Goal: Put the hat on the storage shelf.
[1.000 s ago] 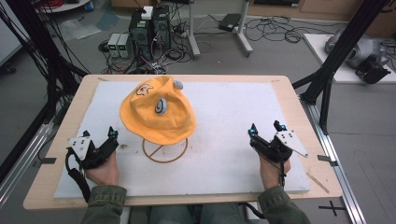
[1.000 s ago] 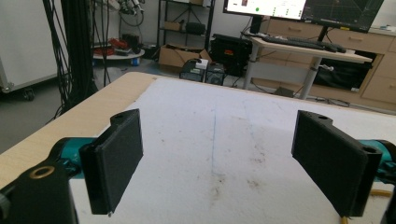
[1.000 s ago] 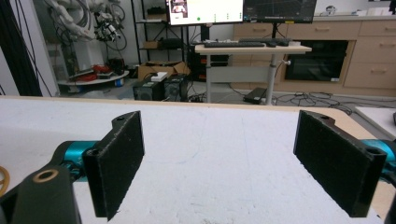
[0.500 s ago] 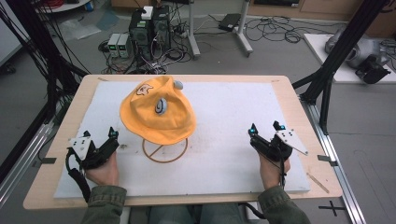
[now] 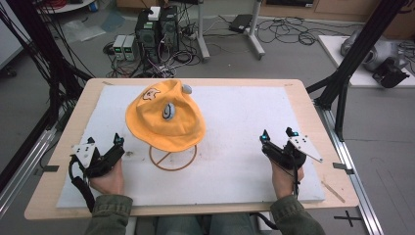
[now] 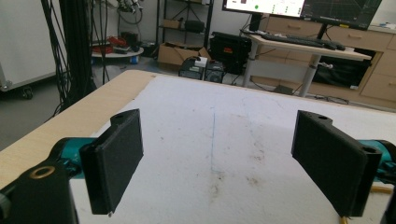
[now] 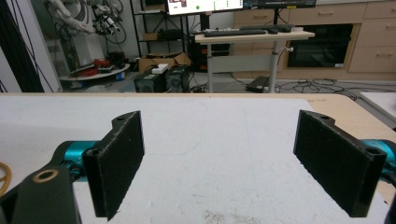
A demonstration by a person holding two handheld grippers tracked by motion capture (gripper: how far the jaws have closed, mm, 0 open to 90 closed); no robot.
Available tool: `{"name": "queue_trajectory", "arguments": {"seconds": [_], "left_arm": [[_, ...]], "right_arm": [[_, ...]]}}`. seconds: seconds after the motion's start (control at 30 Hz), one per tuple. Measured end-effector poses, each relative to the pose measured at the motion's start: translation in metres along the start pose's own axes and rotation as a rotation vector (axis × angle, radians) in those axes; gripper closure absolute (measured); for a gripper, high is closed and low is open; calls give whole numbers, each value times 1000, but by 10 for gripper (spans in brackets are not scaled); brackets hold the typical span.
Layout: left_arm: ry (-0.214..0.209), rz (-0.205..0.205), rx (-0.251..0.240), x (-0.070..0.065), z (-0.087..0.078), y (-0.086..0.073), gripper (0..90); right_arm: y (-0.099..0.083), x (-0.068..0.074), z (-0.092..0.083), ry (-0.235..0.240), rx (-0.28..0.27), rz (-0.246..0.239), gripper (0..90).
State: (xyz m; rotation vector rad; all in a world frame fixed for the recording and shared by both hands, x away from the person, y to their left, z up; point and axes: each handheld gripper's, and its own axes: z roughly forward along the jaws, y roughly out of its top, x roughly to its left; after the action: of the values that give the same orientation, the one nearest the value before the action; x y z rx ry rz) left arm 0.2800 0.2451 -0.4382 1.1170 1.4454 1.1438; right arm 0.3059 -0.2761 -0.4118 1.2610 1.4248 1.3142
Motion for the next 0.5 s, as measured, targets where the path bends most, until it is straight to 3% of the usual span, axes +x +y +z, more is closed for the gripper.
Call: {"name": "queue_trajectory", "arguments": {"seconds": [0.5], "left_arm": [[-2, -6, 7, 1, 2, -1, 170]], "right_arm": [[0, 0, 0, 3, 10, 4, 161]]}}
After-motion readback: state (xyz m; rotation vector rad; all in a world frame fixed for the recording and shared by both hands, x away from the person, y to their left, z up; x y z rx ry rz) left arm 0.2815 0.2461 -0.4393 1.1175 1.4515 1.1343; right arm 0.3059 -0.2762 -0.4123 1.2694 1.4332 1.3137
